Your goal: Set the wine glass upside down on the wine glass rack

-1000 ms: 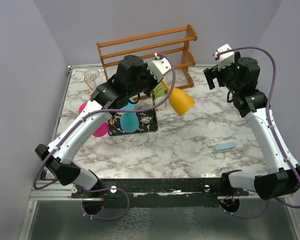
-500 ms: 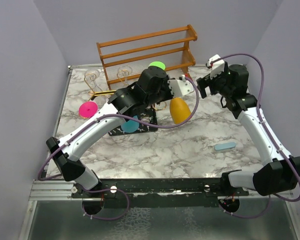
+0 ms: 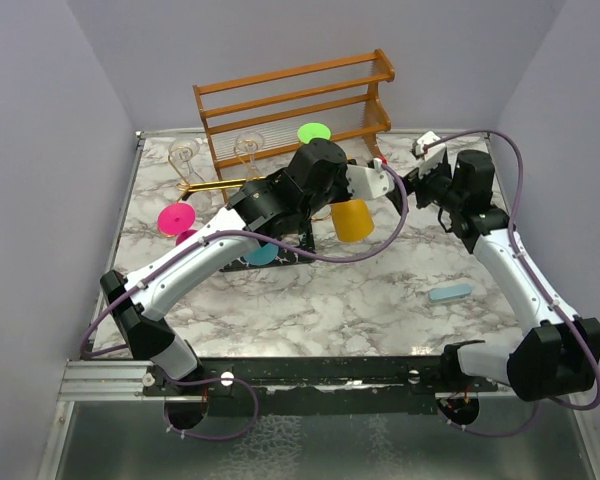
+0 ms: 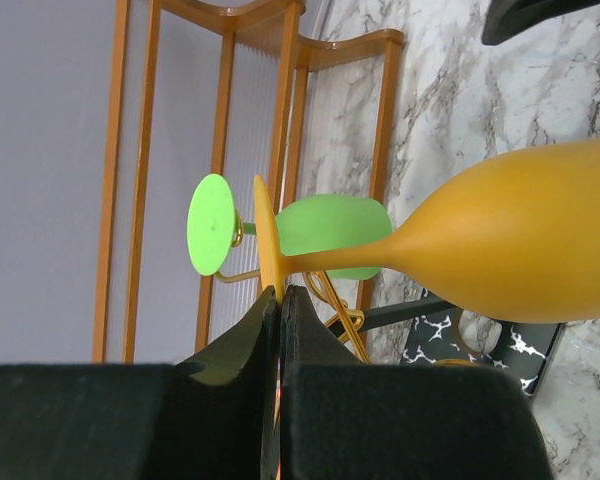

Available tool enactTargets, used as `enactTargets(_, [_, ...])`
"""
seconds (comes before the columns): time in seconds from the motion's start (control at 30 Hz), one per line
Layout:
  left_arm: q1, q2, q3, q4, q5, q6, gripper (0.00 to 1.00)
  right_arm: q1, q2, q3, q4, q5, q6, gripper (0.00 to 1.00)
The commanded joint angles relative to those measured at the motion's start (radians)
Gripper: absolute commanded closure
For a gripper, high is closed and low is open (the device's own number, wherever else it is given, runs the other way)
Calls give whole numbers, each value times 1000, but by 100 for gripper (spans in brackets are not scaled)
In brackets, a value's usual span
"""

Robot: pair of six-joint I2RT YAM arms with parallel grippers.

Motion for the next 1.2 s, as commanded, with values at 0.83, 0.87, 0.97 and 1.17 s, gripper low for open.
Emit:
enactTargets(0.83, [-15, -43, -17, -93, -61, 106, 100, -65, -74, -98, 99, -213, -28, 4])
enactTargets(0.87, [-16, -43, -18, -95, -62, 106, 100, -66, -72, -98, 100, -213, -28, 4])
enactTargets(0.97, [-18, -46, -14, -114, -56, 106, 100, -68, -71, -101, 98, -219, -30, 4])
enactTargets(1.17, [-20, -56, 4, -176, -29, 116, 100, -70, -71, -104, 99, -227, -36, 4])
